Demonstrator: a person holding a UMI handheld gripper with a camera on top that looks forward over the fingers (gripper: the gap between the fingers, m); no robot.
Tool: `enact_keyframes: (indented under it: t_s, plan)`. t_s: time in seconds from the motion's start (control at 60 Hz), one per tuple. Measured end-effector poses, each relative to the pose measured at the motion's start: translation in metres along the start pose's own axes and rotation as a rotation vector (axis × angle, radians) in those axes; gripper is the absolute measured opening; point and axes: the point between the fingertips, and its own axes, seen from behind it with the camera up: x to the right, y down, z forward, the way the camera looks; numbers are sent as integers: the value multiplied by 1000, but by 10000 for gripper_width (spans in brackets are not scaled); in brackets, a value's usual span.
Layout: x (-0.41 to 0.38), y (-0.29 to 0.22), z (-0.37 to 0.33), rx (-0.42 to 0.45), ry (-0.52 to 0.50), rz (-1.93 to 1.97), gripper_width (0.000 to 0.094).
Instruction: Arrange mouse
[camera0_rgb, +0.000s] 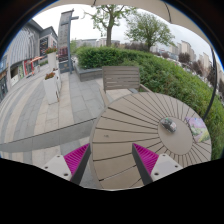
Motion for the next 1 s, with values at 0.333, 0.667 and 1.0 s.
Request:
enact_keyframes:
  t_s: [0.333,0.667,1.0]
  plan:
    - [96,-1,17,34,131,78,851]
    - [224,24,28,51,322,178,854]
    - [280,13,77,129,340,202,854]
